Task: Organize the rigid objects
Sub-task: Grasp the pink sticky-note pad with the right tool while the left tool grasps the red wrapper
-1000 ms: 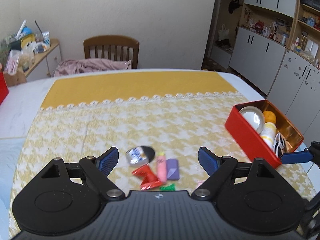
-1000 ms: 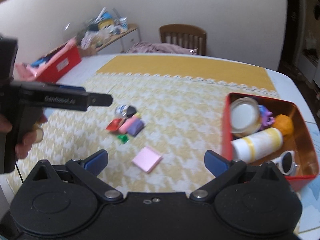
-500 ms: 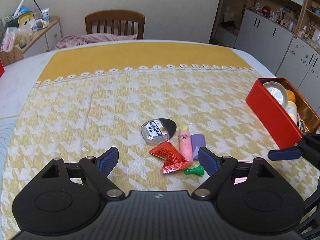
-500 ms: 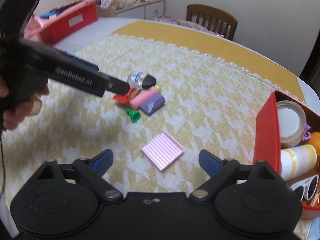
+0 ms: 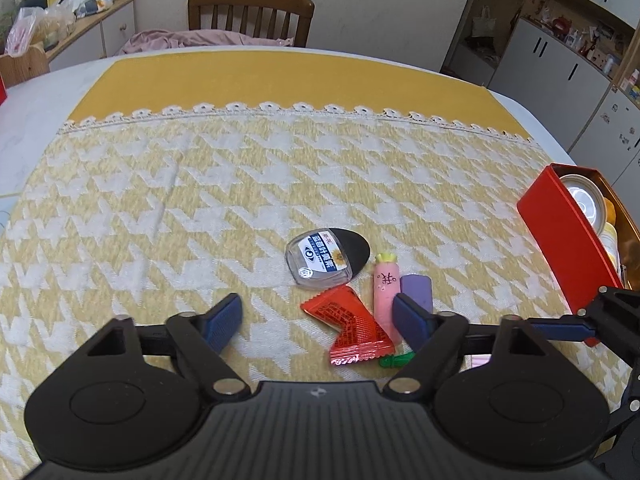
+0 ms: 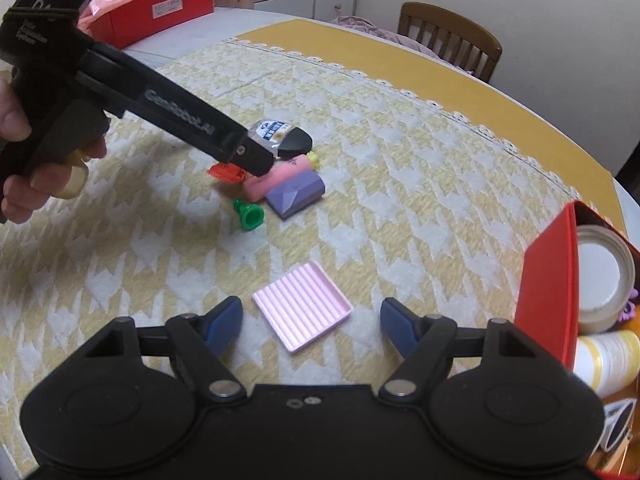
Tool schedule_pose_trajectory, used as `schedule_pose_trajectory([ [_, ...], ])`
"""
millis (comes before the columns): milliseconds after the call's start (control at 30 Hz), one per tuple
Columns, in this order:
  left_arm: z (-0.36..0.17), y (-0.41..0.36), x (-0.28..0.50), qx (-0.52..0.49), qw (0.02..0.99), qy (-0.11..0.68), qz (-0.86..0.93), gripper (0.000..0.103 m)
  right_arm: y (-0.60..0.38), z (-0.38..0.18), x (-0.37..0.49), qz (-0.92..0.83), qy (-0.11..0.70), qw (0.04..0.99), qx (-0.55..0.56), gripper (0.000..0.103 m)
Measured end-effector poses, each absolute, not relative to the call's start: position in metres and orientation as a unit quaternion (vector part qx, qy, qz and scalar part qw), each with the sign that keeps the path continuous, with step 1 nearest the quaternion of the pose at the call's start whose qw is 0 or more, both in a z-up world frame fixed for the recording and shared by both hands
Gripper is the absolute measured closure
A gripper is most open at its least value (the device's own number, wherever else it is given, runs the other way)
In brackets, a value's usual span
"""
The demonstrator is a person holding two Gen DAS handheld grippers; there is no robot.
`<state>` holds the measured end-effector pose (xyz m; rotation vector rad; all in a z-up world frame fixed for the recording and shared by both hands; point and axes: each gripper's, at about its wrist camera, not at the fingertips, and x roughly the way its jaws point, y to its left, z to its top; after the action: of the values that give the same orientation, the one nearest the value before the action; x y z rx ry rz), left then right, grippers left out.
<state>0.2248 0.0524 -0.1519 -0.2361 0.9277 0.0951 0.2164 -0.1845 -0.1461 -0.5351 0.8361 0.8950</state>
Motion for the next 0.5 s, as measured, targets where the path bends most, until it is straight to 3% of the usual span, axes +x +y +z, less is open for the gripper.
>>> schedule_pose_trajectory([
  [67, -0.1527, 0.0524, 0.2255, -0.118, 0.887, 0.443, 0.05, 0.026, -0.1826, -0.1464, 0.2168, 0.422, 0.385, 0.782, -0.248, 0.033],
  [200, -0.1541, 0.056, 0.2264, -0.125, 0.886, 0.444, 0.054, 0.041, -0.1816, -0.1463, 0.2167, 0.433, 0.384, 0.78, -0.239, 0.044],
  [500, -0.1557, 0.0462, 0.222, -0.074, 0.893, 0.44, 0.057, 0.053, -0.1842, -0.1454, 0.2105, 0.432, 0.383, 0.783, -0.23, 0.054],
])
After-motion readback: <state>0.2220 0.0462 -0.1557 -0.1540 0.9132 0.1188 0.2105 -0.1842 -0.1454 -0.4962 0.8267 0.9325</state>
